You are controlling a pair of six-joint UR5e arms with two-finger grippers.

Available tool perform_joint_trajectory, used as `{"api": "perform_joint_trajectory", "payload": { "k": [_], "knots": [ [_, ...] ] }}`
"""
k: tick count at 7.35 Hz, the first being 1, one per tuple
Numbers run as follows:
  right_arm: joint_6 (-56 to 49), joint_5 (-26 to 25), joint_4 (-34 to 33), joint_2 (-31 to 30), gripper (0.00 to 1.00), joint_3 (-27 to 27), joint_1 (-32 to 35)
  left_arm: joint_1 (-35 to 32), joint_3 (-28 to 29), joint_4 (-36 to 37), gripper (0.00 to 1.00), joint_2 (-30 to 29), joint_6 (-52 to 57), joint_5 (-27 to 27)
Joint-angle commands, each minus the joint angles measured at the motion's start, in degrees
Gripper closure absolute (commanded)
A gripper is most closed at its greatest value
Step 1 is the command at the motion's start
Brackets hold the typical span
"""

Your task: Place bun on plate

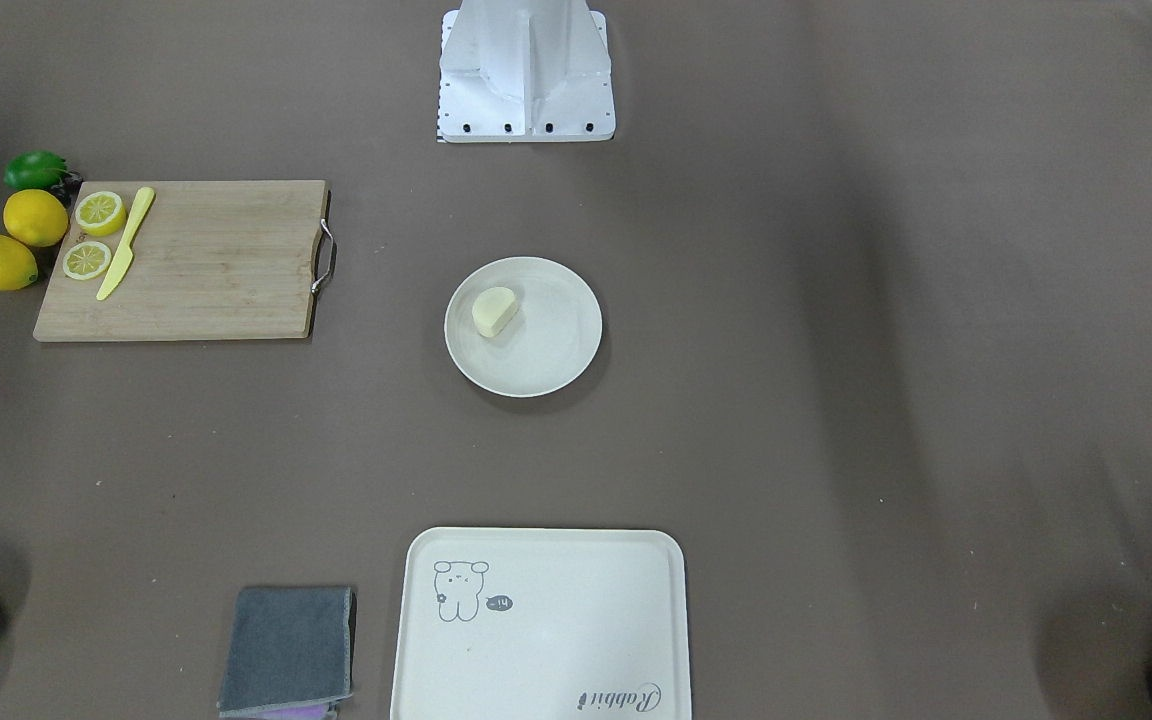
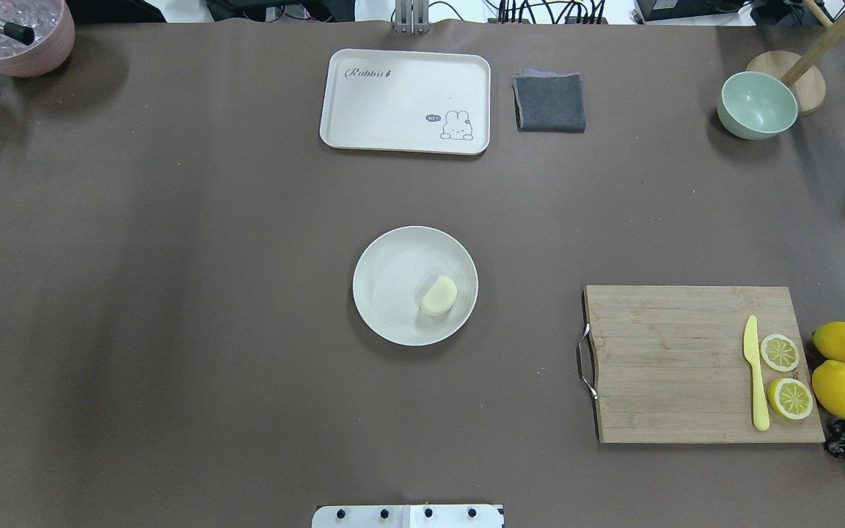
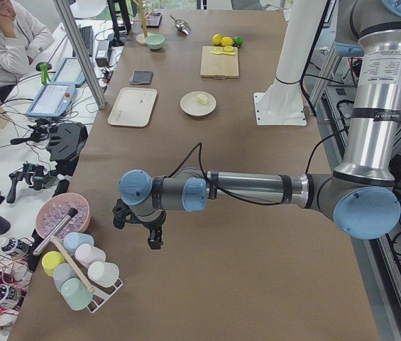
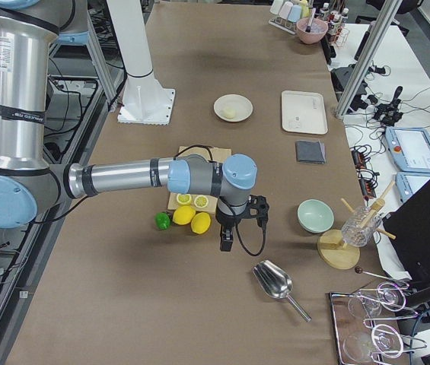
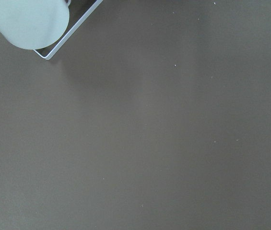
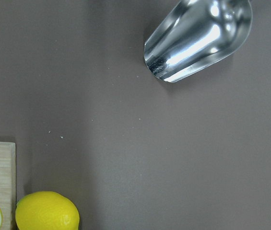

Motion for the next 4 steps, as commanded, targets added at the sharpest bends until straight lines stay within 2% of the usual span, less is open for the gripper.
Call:
{"api": "perform_joint_trajectory", "payload": {
  "k": [1,2,3,4],
  "knots": [
    [0.2,-0.4,0.0,-0.1,0.00,-0.4,0.2,0.0,0.1,0.0,0.02,0.2,0.1,0.1],
    [0.1,-0.3,1.6,-0.1,0.00,-3.2,0.3,0.0,0.0,0.0,0.01,0.2,0.1,1.7],
    [0.1,-0.1,6.0,-1.0,0.00,-5.1,1.3,-0.1,-0.1,0.0,0.02,-0.2,0.2,5.6],
    [-0.1,-0.3,9.2,-1.7,0.00,-6.0,2.5,-0.1,-0.1,0.3,0.01,-0.2,0.2,6.7]
  ]
}}
